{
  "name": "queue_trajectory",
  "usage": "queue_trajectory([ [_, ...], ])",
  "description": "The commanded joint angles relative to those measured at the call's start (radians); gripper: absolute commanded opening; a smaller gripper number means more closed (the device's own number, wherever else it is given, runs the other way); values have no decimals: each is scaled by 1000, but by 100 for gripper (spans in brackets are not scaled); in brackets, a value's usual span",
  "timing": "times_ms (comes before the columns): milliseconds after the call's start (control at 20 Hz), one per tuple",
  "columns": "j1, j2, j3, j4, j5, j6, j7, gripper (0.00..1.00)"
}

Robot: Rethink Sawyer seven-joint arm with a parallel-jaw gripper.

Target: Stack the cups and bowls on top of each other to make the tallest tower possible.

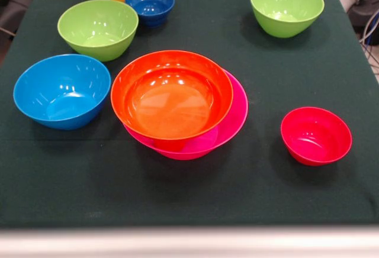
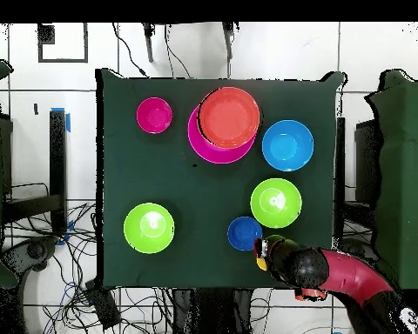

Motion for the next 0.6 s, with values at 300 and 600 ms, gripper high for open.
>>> queue_trajectory([
  [300,57,18,-25,41,10,-45,138,100],
  [600,19,-34,-30,72,-1,-1,85,100],
])
